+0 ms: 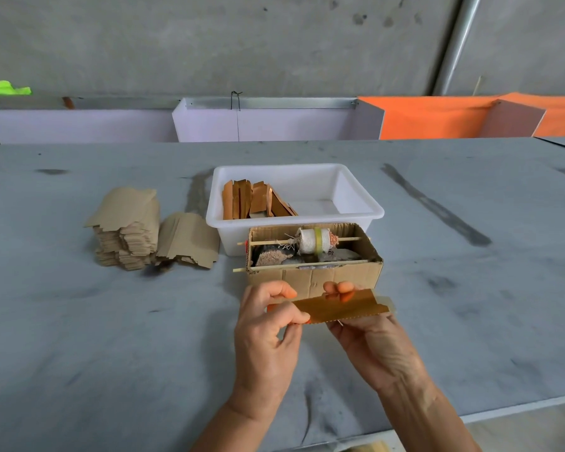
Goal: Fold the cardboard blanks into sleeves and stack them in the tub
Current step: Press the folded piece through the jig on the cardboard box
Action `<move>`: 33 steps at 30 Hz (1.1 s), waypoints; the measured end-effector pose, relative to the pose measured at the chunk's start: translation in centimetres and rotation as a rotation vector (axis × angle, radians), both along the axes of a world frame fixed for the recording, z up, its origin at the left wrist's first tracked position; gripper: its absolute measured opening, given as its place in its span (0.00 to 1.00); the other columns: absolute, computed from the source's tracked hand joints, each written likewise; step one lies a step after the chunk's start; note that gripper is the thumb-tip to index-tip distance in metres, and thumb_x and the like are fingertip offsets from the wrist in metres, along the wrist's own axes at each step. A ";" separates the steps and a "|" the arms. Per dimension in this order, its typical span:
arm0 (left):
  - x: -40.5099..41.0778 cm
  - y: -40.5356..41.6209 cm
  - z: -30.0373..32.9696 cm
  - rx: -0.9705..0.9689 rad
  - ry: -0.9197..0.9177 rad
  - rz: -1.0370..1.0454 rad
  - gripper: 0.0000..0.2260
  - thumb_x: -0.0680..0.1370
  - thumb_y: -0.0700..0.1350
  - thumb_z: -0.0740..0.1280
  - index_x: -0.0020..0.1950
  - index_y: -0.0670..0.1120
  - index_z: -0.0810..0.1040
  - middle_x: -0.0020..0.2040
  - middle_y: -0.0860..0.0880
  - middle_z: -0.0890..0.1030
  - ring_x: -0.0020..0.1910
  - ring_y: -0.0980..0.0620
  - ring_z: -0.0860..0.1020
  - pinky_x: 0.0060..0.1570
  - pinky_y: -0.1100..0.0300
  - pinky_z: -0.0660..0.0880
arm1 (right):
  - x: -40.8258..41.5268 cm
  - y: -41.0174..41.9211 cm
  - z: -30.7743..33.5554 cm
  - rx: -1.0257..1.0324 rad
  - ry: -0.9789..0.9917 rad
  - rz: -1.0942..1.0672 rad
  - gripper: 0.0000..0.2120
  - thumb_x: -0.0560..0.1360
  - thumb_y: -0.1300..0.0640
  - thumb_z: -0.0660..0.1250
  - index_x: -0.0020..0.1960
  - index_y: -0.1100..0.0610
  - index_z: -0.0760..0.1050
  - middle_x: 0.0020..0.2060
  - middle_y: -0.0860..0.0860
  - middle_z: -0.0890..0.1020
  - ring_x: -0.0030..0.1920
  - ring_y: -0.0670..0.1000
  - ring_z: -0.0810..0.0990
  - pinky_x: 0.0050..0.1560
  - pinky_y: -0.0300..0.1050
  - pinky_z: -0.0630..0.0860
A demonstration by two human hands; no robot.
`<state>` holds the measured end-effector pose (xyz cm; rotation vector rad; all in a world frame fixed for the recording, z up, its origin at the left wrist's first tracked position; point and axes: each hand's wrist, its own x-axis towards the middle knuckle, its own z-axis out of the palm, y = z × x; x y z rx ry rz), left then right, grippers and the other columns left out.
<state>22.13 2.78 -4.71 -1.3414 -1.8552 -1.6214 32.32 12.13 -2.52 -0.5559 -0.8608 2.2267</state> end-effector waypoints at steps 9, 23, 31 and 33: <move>-0.4 0.3 0.5 0.026 -0.425 -0.093 0.14 0.66 0.31 0.74 0.33 0.51 0.79 0.35 0.53 0.80 0.36 0.58 0.78 0.40 0.66 0.73 | 0.4 0.6 0.7 0.270 -0.175 0.045 0.06 0.61 0.66 0.71 0.35 0.57 0.81 0.39 0.56 0.84 0.41 0.48 0.81 0.41 0.41 0.74; -3.7 2.4 6.9 0.040 -1.004 -0.145 0.06 0.71 0.36 0.73 0.41 0.47 0.80 0.34 0.53 0.84 0.33 0.58 0.82 0.30 0.68 0.76 | -6.2 2.8 7.6 0.474 -0.476 -0.016 0.03 0.72 0.62 0.70 0.41 0.59 0.81 0.30 0.50 0.84 0.29 0.44 0.82 0.26 0.33 0.74; -7.1 5.2 8.5 -0.001 -1.169 -0.114 0.06 0.72 0.32 0.70 0.43 0.42 0.80 0.32 0.51 0.83 0.30 0.53 0.82 0.27 0.62 0.77 | -10.1 6.4 9.2 0.401 -0.620 -0.033 0.06 0.72 0.64 0.71 0.36 0.62 0.79 0.26 0.53 0.82 0.25 0.47 0.77 0.24 0.35 0.71; -7.8 6.5 8.8 0.008 -1.155 -0.087 0.06 0.72 0.31 0.70 0.44 0.41 0.79 0.32 0.48 0.83 0.28 0.53 0.82 0.27 0.62 0.77 | -11.0 7.4 9.5 0.405 -0.655 -0.011 0.07 0.73 0.64 0.71 0.36 0.62 0.79 0.26 0.54 0.82 0.24 0.46 0.77 0.24 0.35 0.71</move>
